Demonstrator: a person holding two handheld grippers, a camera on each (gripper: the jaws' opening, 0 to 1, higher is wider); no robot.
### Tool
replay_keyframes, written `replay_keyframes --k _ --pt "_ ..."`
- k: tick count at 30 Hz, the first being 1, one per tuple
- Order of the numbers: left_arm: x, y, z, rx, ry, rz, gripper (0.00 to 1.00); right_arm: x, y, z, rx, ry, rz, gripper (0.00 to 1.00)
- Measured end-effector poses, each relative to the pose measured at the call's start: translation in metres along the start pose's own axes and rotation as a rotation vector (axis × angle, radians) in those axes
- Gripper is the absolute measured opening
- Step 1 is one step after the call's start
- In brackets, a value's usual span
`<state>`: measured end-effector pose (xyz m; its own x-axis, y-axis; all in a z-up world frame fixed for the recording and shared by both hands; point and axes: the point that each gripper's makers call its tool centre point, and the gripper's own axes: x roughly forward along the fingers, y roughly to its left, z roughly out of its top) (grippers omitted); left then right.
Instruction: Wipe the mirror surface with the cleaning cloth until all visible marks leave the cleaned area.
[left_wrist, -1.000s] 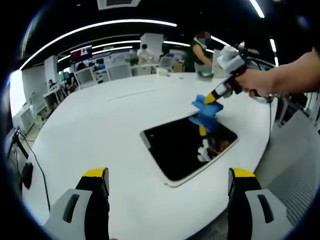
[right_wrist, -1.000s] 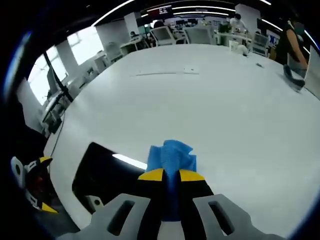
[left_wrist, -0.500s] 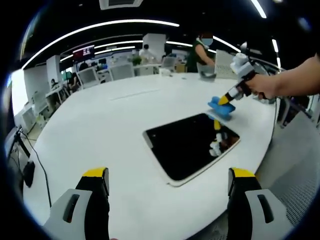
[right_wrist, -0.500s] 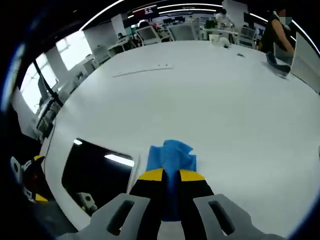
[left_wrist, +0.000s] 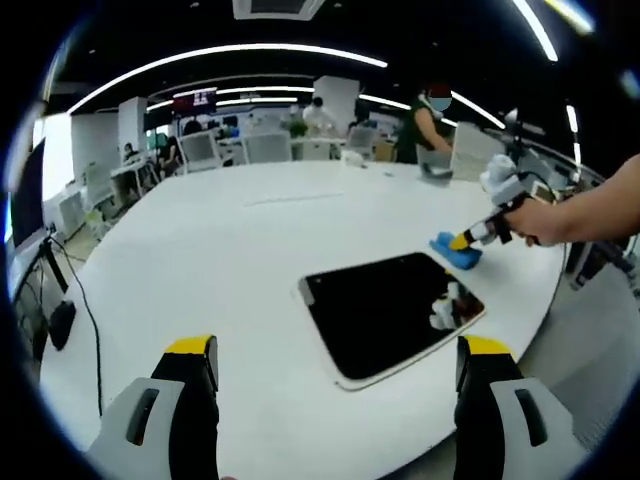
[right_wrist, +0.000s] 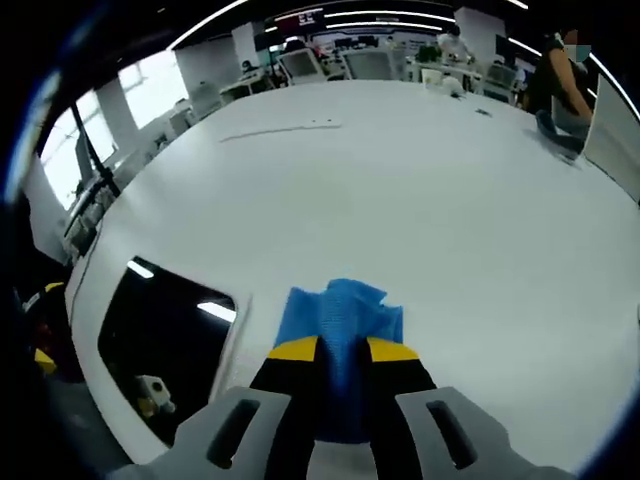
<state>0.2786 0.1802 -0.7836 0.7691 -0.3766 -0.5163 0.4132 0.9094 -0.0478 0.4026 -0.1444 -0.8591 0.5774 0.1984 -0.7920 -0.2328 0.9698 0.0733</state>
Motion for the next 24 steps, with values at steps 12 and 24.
replay_keyframes --k 12,24 --pt "-0.002 0.018 -0.002 0.086 0.005 0.071 1.00 0.001 0.002 0.002 -0.107 -0.024 -0.035 0.20" --pt "0.000 0.016 -0.008 0.056 0.024 0.053 1.00 0.003 0.012 0.002 -0.164 -0.043 0.030 0.36"
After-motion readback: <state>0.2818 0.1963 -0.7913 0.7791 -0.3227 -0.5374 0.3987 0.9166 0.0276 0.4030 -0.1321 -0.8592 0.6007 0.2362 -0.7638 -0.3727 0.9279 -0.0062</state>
